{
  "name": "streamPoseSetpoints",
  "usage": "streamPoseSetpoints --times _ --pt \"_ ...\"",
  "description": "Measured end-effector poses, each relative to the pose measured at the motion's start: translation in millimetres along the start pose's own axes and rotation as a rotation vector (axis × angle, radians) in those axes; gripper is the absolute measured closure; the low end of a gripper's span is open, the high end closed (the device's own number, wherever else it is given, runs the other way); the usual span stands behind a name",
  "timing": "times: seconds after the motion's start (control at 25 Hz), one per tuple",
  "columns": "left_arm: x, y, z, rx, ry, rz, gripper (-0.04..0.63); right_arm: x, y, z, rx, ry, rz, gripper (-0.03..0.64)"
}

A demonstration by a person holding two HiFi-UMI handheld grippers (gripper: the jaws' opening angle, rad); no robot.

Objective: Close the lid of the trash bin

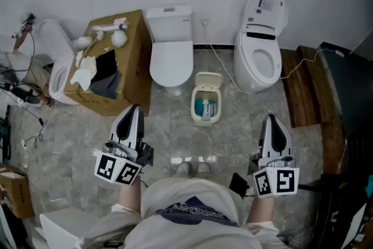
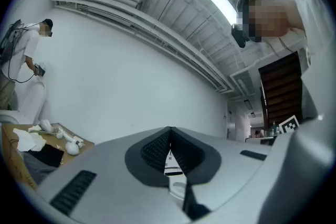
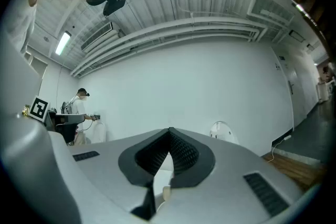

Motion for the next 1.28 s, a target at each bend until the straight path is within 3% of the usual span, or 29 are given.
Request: streamPoseSetpoints --times 0.36,0.56,0.6,0.68,0.76,0.92,1.28 --pt "1.7 -1.7 -2.1 0.004 -0.001 0.003 0.598 0.5 -1.8 -4.4 0.016 0.016 0.003 0.612" --pt "2.8 -3.1 -6.2 0.019 -0.001 0.002 0.598 -4.7 -2.6 -10.1 0.006 -0.112 0.053 0.609" --pt "2.8 -3.8 -6.0 0.023 -0.002 -0.006 0.598 -5.8 -2.8 -11.0 0.004 -0.144 0.072 0.561" --pt "2.4 -5.1 -5.1 0.033 -0.007 -0.027 0.598 -8.0 -2.3 -13.3 0.008 -0.188 0.109 0.383" --pt "4.6 -5.6 -3.9 0.038 -0.02 -0.029 0.566 -13.7 -0.7 -15.1 0.009 -0.215 0.115 0.319" --pt "12.8 -7.1 -5.7 0.058 -0.04 -0.001 0.342 -32.1 3.7 -18.1 0.008 -0.226 0.069 0.137" --pt "2.6 -22.2 -19.9 0.089 -0.04 -0.019 0.319 -69.5 9.9 -30.9 0.045 -0.225 0.034 0.118"
Point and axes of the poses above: the fingertips, and each gripper's own axes: y backward along the fingers, x to its left, z out of its top, the point moved 1 cm from there along y, backward along the fingers, and after that the axes turned 6 degrees about y, right-handed, at the moved point
